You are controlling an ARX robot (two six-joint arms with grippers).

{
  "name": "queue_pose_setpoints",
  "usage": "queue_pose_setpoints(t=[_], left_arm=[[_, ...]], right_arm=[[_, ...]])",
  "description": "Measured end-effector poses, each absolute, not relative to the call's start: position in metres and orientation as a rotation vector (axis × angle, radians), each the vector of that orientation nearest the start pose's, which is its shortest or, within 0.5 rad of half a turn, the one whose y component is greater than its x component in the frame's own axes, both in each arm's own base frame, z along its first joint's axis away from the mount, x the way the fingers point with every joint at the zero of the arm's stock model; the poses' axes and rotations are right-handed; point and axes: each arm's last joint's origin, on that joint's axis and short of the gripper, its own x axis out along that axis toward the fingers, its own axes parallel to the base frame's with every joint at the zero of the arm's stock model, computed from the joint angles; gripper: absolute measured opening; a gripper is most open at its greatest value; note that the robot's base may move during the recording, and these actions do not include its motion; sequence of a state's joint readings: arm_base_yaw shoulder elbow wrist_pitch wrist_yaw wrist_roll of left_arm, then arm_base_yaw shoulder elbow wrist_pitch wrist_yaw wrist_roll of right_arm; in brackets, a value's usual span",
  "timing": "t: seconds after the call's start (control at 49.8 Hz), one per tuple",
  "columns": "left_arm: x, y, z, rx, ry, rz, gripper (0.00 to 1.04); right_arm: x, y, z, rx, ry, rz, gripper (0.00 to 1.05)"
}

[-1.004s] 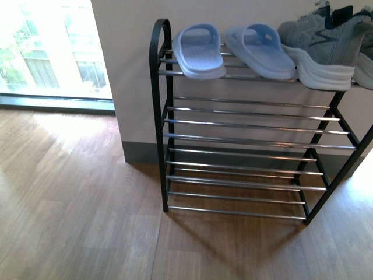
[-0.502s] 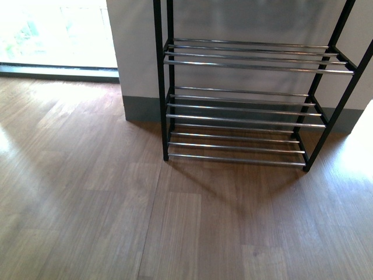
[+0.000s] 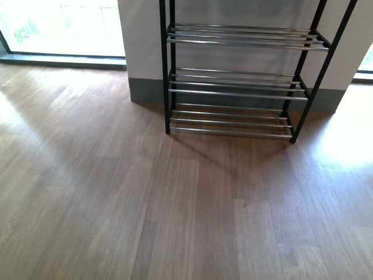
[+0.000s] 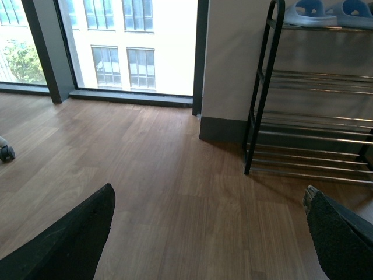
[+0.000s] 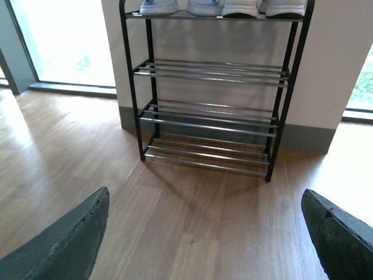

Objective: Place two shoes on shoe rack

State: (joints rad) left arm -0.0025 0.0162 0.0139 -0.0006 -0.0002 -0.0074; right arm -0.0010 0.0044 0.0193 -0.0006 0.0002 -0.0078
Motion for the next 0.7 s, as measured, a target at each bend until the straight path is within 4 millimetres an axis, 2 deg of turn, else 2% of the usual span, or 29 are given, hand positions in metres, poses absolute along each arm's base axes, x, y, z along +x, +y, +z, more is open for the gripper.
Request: queue_pose_setpoints(t=[0.703], left_arm=[[0.0979,-0.0002,0.1669,-0.007,0.003,-0.002,0.95]], right_arm=[[0.0968,0.0000,0.1696,-0.007,-0.014,0.000,0.96]])
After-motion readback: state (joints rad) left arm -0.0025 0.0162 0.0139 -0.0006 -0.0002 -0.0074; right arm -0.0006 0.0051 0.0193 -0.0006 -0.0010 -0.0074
